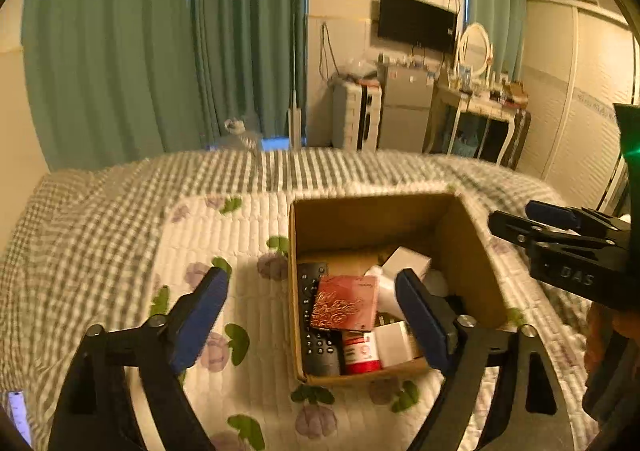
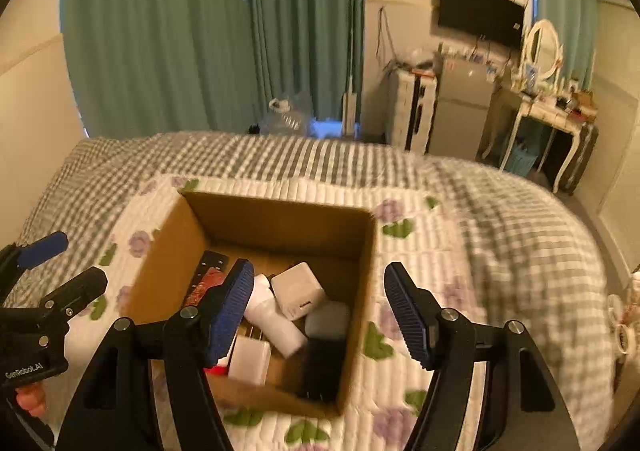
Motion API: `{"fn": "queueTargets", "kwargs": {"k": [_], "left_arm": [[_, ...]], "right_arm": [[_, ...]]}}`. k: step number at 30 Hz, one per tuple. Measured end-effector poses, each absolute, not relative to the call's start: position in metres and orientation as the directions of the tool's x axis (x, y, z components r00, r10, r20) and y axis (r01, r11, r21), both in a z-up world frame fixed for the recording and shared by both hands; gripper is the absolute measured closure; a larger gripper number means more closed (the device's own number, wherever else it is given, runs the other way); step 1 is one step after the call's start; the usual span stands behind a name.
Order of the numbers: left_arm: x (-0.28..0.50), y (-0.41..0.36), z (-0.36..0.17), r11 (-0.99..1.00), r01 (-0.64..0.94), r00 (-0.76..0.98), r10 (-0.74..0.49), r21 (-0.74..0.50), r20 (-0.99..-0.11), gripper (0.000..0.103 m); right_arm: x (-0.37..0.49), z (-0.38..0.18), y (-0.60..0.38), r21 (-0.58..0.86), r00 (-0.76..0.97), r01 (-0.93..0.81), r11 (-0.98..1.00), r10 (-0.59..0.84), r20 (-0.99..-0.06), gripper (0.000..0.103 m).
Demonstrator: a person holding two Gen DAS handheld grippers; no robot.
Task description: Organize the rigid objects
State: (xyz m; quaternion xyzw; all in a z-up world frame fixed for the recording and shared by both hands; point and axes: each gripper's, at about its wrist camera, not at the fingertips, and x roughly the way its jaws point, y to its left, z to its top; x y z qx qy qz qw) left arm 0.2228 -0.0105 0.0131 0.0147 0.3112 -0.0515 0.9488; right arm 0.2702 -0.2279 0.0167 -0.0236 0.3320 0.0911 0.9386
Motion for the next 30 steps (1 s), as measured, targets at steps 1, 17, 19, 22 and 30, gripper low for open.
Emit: {"fn": "queueTargets", "kwargs": {"k": [1, 17, 19, 22, 30], "left_arm": [[0.213, -0.012, 0.024, 0.994, 0.107, 0.814, -0.087, 0.001, -0.574, 0.012], [0.094, -0.014, 0.087, 0.999, 0.017, 0.948, -0.001, 0.048, -0.318, 0.0], [0.086, -0.014, 0.076, 0.999, 0.013, 0.95, 0.002, 0.046, -0.312, 0.0], [0.083, -0.013, 0.05, 0.999, -0.009, 0.947, 0.019, 0.031, -0.321, 0.0], [0.078, -0.015, -0.006, 0.999, -0.011, 0.937, 0.024, 0.039, -0.349, 0.0]], "right_arm": [[0.258, 0.029, -0.229, 0.018, 0.773, -0.191, 0.981, 0.162, -0.614, 0.035], [0.111, 0.082, -0.235, -0.055, 0.921, -0.096, 0.994, 0.068, -0.384, 0.0], [0.103, 0.068, -0.235, -0.047, 0.925, -0.09, 0.995, 0.066, -0.374, 0.0], [0.095, 0.044, -0.235, -0.033, 0.937, -0.087, 0.996, 0.071, -0.342, 0.0], [0.103, -0.006, -0.233, -0.02, 0.921, -0.097, 0.995, 0.082, -0.381, 0.0]]}}
